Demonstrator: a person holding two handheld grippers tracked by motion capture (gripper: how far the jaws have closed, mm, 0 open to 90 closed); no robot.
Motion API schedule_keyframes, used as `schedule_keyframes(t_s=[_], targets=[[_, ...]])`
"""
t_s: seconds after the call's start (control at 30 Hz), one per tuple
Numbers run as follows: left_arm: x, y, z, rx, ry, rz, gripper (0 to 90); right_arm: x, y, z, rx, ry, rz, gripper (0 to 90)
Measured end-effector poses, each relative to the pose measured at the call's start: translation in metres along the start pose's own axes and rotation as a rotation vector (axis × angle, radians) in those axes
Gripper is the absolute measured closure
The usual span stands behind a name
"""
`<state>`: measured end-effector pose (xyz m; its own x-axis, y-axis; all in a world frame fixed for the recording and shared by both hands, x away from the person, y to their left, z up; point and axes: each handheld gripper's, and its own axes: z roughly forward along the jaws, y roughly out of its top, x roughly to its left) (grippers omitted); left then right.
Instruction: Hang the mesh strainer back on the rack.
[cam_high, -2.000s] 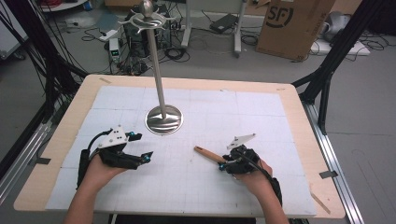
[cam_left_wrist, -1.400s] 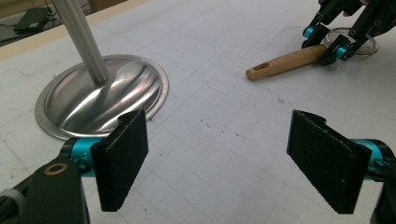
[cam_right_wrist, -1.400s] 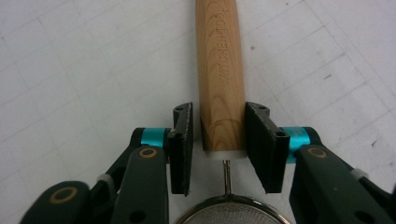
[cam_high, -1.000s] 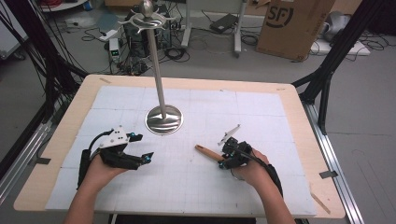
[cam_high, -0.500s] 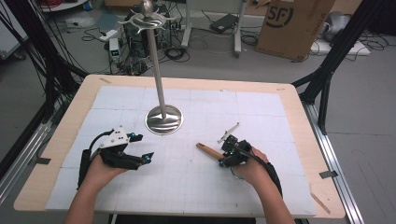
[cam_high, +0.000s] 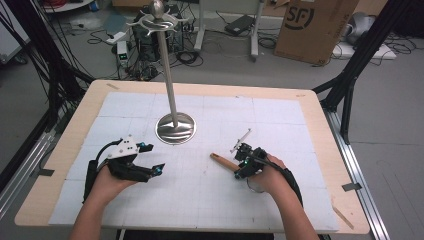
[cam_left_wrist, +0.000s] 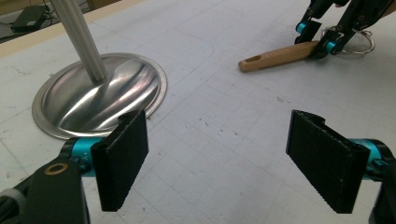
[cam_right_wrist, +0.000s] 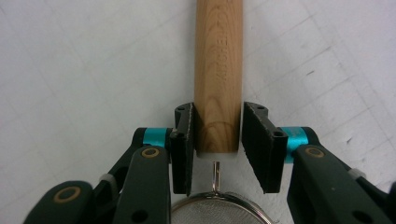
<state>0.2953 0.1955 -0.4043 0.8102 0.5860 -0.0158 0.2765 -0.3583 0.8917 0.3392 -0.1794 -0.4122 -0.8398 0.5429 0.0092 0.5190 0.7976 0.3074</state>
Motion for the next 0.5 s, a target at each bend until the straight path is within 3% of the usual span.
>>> schedule_keyframes(t_s=[0.2,0.37,0.5], targets=[[-0.0009,0.0001,0.0013,0.004,-0.005,0.008,21.6,0.0011,0.0040,0.0010,0.024,0.001,-0.009,67.0],[-0.0014,0.0001,0.0006,0.004,-0.001,0.004,21.5,0.0037,0.0039,0.0003,0.026,-0.026,-0.031,68.3],[0.0000,0.0000,-0.0001,0.000,0.000,0.003,21.6,0.0061,0.0044,-0.0038,-0.005,-0.037,-0.040,68.3]])
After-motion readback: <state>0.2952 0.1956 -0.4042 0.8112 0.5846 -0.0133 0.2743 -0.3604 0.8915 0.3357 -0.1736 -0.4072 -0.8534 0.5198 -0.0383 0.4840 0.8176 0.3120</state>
